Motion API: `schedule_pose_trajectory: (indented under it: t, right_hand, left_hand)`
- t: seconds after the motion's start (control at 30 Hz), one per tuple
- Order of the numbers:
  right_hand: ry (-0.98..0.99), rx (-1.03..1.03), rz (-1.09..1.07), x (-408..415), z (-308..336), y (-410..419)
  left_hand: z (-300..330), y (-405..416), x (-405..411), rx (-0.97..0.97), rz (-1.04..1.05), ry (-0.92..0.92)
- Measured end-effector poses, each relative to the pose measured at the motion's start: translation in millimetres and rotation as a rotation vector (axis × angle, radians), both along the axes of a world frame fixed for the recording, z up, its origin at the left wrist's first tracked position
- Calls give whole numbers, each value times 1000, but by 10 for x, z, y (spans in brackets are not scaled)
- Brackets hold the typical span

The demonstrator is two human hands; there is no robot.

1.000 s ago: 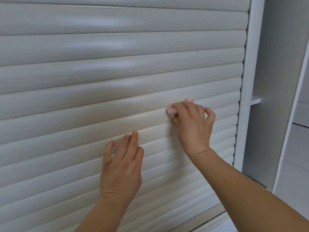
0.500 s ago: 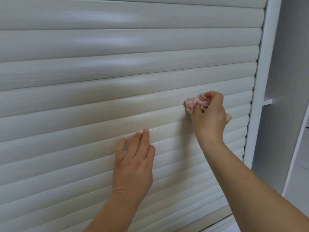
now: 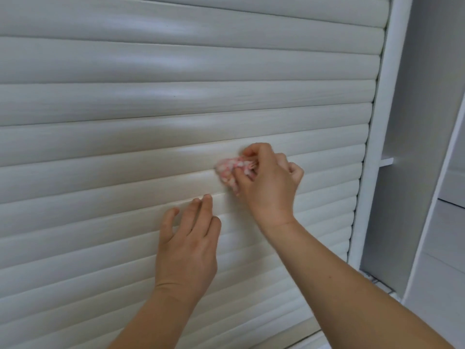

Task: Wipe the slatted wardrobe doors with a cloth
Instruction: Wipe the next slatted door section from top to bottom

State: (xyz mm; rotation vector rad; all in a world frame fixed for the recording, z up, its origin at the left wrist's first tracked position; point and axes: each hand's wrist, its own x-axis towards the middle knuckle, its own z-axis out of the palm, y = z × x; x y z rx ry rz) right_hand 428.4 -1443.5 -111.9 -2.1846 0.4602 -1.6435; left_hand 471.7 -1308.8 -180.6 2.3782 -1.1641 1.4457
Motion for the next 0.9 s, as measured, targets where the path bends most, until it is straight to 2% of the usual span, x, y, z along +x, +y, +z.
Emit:
schedule_pose_trajectory:
  t: [0.07,0.17,0.23,0.3,0.37,0.43,0.5,0.6,0.67,0.73,0.83,0.9]
  right_hand:
    - [-41,161,-46,-89,-15,-303]
    - [-180,532,-118,-261,-2,-798]
    - [-337,790,38,-324,6,-1047]
    - [-430,889,194,-244,30,-1103]
    - [-437,902,131,-50,57,-958]
    - [-416,837,-57,129,77,-671]
    - [-315,587,-184,198,110,-235]
    - [-201,32,-137,256,71,148]
    - [-120,-170,-146,247,83,122]
    - [-135,-110,-182,198,197,40]
    - [-230,370,-119,208,492,23]
    - [-253,460,-105,279,694,146]
  left_hand:
    - [10,12,-9,15,5,20]
    - [10,22,-39,24,-4,48]
    - [23,16,-63,31,-10,86]
    - [56,17,-85,41,-8,127]
    - [98,28,-91,52,-10,145]
    - [149,41,-94,65,-24,138]
    - [206,76,-93,64,-46,126]
    - [251,135,-68,59,-77,95]
    - [281,208,-45,43,-71,77]
    - [343,301,-16,17,-51,65]
    - [453,428,64,-9,-18,18]
    - [513,506,118,-17,1,-2]
